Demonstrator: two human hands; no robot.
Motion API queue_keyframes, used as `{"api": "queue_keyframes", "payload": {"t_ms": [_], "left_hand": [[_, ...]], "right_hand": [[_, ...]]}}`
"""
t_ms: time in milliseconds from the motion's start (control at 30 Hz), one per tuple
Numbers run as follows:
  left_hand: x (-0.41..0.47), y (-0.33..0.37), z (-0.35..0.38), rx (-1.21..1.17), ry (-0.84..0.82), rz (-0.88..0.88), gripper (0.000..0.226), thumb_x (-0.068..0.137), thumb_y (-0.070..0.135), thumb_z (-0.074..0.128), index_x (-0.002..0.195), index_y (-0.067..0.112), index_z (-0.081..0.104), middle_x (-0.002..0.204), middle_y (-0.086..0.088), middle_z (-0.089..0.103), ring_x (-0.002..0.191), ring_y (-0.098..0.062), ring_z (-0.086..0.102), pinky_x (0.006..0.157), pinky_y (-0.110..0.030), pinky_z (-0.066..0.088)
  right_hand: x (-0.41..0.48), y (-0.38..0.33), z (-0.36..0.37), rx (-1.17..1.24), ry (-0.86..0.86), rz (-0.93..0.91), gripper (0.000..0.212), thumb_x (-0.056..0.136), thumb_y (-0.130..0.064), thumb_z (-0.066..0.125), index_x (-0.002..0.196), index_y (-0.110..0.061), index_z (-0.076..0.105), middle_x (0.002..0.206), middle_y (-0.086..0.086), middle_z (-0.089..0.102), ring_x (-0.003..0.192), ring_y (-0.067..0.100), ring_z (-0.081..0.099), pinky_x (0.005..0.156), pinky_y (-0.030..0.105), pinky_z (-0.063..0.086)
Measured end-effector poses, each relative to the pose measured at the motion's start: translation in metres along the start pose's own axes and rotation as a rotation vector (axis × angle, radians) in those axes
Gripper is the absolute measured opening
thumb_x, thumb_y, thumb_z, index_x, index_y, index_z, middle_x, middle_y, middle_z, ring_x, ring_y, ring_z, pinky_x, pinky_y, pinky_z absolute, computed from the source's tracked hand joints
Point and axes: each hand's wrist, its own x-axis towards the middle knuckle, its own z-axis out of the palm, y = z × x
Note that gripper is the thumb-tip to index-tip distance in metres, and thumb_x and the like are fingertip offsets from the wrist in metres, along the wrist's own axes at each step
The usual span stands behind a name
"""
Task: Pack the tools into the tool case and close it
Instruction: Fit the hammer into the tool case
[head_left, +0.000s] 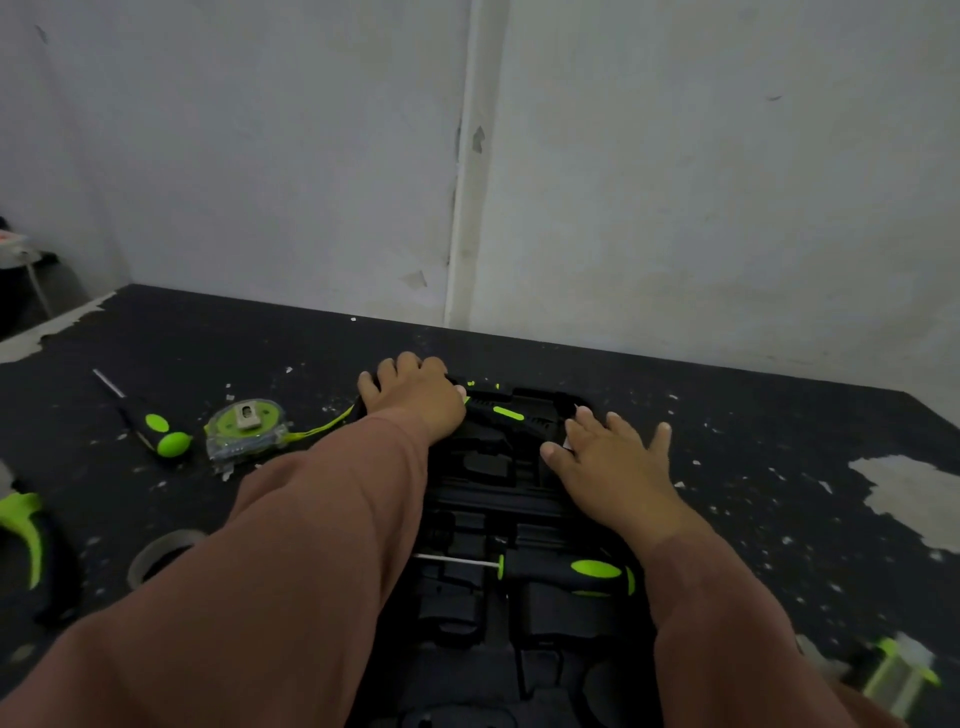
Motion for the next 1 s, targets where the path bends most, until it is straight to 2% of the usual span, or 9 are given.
{"api": "queue_keyframes", "payload": {"t_ms": [100, 300, 433, 533, 633, 733, 867, 933, 1000], "left_hand": [[-0.001, -0.001, 0.001, 0.002, 0.005, 0.004, 0.044, 0.091, 0.042, 0.038, 0.131, 0.025, 0.042, 0.142, -0.007, 0.034, 0.137, -0.029, 0.021, 0.116, -0.050, 0.004], [-0.003, -0.003, 0.001, -0.007, 0.020, 0.028, 0.044, 0.092, 0.042, 0.037, 0.133, 0.026, 0.042, 0.143, -0.007, 0.034, 0.138, -0.029, 0.021, 0.116, -0.050, 0.004], [-0.007, 0.000, -0.001, -0.001, 0.034, 0.056, 0.042, 0.093, 0.039, 0.039, 0.133, 0.024, 0.044, 0.143, -0.008, 0.037, 0.138, -0.027, 0.024, 0.115, -0.055, 0.003], [-0.015, 0.005, -0.010, -0.001, 0.007, 0.070, 0.043, 0.090, 0.030, 0.049, 0.132, 0.019, 0.045, 0.142, -0.010, 0.039, 0.135, -0.028, 0.032, 0.115, -0.057, 0.008], [-0.032, 0.012, -0.017, -0.003, -0.068, 0.166, 0.051, 0.086, 0.031, 0.058, 0.134, 0.021, 0.043, 0.142, -0.010, 0.039, 0.134, -0.028, 0.034, 0.115, -0.053, 0.013], [-0.056, 0.021, -0.021, -0.056, -0.073, 0.274, 0.051, 0.085, 0.035, 0.059, 0.132, 0.022, 0.046, 0.139, -0.010, 0.043, 0.130, -0.028, 0.041, 0.115, -0.047, 0.021], [-0.098, 0.031, -0.022, -0.174, -0.088, 0.405, 0.044, 0.082, 0.034, 0.062, 0.124, 0.022, 0.055, 0.131, -0.009, 0.051, 0.119, -0.028, 0.052, 0.105, -0.042, 0.039], [-0.126, 0.036, -0.021, -0.220, -0.123, 0.490, 0.037, 0.079, 0.034, 0.063, 0.115, 0.025, 0.060, 0.122, -0.008, 0.058, 0.112, -0.027, 0.057, 0.097, -0.041, 0.046], [-0.154, 0.041, -0.017, -0.206, -0.147, 0.571, 0.033, 0.077, 0.035, 0.061, 0.110, 0.027, 0.062, 0.115, -0.006, 0.060, 0.110, -0.027, 0.058, 0.094, -0.041, 0.047]], "right_hand": [[-0.002, -0.001, 0.000, 0.021, -0.014, 0.017, 0.053, 0.095, -0.050, 0.024, 0.142, -0.024, 0.028, 0.158, -0.011, 0.009, 0.145, 0.022, 0.005, 0.109, 0.063, -0.009], [-0.003, 0.001, 0.002, 0.086, -0.027, 0.026, 0.052, 0.096, -0.041, 0.028, 0.145, -0.025, 0.021, 0.158, -0.011, 0.004, 0.145, 0.023, 0.007, 0.111, 0.061, -0.003], [-0.008, 0.000, -0.001, 0.142, 0.077, 0.057, 0.045, 0.095, -0.034, 0.034, 0.139, -0.024, 0.036, 0.155, -0.010, 0.021, 0.143, 0.024, 0.015, 0.114, 0.059, 0.003], [-0.016, -0.001, -0.011, 0.099, 0.215, 0.053, 0.037, 0.093, -0.028, 0.040, 0.127, -0.019, 0.051, 0.144, -0.003, 0.044, 0.136, 0.026, 0.032, 0.113, 0.056, 0.016], [-0.025, -0.006, -0.031, 0.115, 0.306, 0.032, 0.027, 0.087, -0.025, 0.045, 0.101, -0.011, 0.062, 0.118, 0.008, 0.061, 0.115, 0.034, 0.051, 0.098, 0.045, 0.041], [-0.032, -0.012, -0.046, 0.214, 0.331, -0.002, 0.028, 0.086, -0.027, 0.045, 0.098, -0.011, 0.064, 0.110, 0.009, 0.063, 0.106, 0.034, 0.053, 0.088, 0.042, 0.048], [-0.060, -0.012, -0.049, 0.280, 0.283, 0.003, 0.019, 0.082, -0.025, 0.047, 0.066, -0.015, 0.049, 0.089, 0.012, 0.061, 0.090, 0.034, 0.055, 0.073, 0.038, 0.046], [-0.083, -0.008, -0.047, 0.306, 0.251, 0.024, 0.016, 0.082, -0.025, 0.049, 0.071, -0.015, 0.056, 0.093, 0.013, 0.064, 0.092, 0.034, 0.058, 0.075, 0.038, 0.049], [-0.106, -0.003, -0.045, 0.325, 0.222, 0.042, 0.020, 0.082, -0.024, 0.051, 0.089, -0.013, 0.066, 0.103, 0.013, 0.066, 0.099, 0.033, 0.059, 0.082, 0.038, 0.050]]}}
